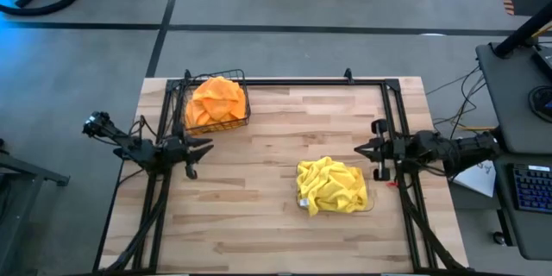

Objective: Sort microfiber towel by color & place in baskets
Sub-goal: Return to Home Position

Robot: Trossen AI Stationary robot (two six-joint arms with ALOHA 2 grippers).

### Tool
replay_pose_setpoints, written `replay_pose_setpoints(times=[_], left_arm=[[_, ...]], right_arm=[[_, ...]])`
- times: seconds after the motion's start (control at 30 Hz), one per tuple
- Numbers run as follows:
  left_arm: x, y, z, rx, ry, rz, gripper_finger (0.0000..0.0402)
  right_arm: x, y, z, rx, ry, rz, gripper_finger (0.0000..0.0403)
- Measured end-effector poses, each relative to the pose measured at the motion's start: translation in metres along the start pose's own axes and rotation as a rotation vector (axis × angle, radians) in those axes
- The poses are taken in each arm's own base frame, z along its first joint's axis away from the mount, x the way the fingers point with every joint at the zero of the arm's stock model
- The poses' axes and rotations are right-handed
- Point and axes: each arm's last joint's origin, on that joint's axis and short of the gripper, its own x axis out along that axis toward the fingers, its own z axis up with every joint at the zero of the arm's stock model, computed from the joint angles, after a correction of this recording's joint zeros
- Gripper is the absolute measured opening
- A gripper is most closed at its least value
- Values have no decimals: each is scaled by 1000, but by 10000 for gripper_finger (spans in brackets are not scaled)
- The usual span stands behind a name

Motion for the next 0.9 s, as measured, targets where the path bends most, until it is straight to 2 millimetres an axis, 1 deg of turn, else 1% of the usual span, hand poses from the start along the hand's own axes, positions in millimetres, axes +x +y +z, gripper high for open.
replay_pose_setpoints(times=[0.2, 0.4, 0.5, 0.9], left_arm=[[0, 1, 5, -12, -11, 0, 77], [-1, 1, 7, -18, -16, 0, 77], [-1, 1, 7, -18, -15, 0, 77], [-1, 1, 8, -18, -16, 0, 77]], right_arm=[[0, 0, -1, 11, 8, 2, 9], [0, 2, -6, 237, 61, 9, 9], [0, 2, -7, 305, 71, 7, 9], [0, 2, -6, 322, 70, 6, 9]])
